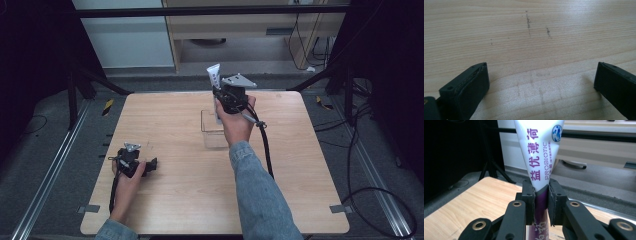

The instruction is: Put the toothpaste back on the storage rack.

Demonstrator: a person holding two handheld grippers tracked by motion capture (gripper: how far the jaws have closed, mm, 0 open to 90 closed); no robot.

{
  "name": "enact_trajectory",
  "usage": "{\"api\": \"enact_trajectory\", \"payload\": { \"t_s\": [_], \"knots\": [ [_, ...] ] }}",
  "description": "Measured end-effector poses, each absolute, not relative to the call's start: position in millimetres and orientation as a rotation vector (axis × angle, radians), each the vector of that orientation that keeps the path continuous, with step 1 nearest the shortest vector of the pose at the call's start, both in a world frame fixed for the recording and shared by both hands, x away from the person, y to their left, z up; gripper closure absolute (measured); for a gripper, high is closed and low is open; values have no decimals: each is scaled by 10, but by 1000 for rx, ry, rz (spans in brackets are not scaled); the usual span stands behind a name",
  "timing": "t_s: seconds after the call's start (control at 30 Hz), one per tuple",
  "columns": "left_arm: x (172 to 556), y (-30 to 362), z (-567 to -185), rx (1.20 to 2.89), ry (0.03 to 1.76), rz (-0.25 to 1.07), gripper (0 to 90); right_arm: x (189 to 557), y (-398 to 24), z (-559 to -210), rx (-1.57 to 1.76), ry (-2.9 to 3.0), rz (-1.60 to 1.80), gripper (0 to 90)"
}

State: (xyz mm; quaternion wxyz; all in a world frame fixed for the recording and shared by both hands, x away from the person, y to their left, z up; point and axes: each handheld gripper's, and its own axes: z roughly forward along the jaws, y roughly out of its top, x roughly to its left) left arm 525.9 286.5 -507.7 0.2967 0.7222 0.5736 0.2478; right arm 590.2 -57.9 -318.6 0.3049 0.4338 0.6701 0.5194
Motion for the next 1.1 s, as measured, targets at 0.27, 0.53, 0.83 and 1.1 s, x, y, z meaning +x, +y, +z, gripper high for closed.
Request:
{"api": "enact_trajectory", "payload": {
  "t_s": [0.27,0.53,0.83,1.1],
  "knots": [
    [5265,2867,-5076,1926,1520,658,0,5951,-544,-3349,1197,1768,1355,777],
    [5272,2868,-5075,1929,1515,654,0,5973,-505,-3456,1197,1758,1330,777],
    [5278,2868,-5076,1930,1511,653,0,6006,-518,-3603,1221,1776,1301,777],
    [5278,2867,-5076,1930,1511,653,0,6024,-499,-3732,1236,1798,1284,776]
  ]
}}
